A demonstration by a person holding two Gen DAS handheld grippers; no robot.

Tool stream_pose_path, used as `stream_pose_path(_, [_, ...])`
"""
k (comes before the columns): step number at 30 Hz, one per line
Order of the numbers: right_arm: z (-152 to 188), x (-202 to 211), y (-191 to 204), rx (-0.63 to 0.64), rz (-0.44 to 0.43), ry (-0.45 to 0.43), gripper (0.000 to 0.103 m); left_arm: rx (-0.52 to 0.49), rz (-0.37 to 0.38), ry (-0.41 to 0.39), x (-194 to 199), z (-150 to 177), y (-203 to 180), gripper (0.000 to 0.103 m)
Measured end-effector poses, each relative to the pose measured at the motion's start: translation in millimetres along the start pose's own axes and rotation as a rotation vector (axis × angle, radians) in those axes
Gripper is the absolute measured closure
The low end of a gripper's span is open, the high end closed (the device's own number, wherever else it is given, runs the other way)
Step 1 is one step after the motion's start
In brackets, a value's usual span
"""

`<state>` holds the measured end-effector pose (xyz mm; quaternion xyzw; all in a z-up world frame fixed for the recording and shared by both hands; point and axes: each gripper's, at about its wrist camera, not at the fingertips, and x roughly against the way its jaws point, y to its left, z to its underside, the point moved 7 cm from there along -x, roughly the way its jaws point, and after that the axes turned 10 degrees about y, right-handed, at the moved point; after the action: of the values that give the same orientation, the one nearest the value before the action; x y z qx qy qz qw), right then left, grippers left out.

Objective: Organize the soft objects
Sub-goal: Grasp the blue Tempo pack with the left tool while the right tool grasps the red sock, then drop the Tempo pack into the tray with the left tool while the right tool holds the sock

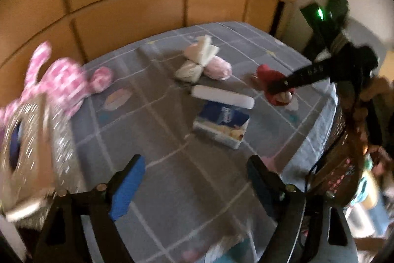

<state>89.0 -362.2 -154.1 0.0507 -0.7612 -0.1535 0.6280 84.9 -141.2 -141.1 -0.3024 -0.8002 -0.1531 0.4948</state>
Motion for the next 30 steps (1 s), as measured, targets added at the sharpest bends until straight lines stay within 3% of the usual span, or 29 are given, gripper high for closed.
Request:
stream_pose_path(8, [-4.0, -3.1, -0.1, -0.008, -0.065, -0.004, 0.074, -0.218, -0.045, 0.048, -49.8, -31.2, -34.3, 0.009])
stream_pose_path(17, [-6.7, -2.5, -2.0, -0.028, -0.124, -0.011, 0.074, -0.329, -0.045, 0.128, -95.6, -45.3, -43.8, 0.009])
stream_pose_path(18, [-6.7, -2.1, -2.9, -0.036, -0.129, -0.012, 0.074, -0.343, -0.051, 0.125, -98.8, -47.4, -45.3, 0.012])
stream_pose_path(19, [-6.7, -1.8, -3.7, -0.042, -0.133, -0.015, 0.074, -0.353, -0.054, 0.122, -101.3, -49.4, -46.6, 0.025])
stream_pose_path(20, [-6.6, -1.4, -3.7, -0.044, -0.139, -0.017, 0.074, -0.361, -0.051, 0.122, -103.8, -51.0, -48.0, 0.03])
stream_pose_path(25, [-6.7, -1.3, -3.0, -0.044, -0.116, -0.018, 0.074, -0.311, 0.004, 0.136, -107.6, -53.0, -43.4, 0.031])
stream_pose_path(30, [-7.0, -2.7, -4.0, -0.045, -0.103, -0.01, 0.074, -0.273, 0.041, 0.124, -82.3, -28.4, -40.8, 0.031])
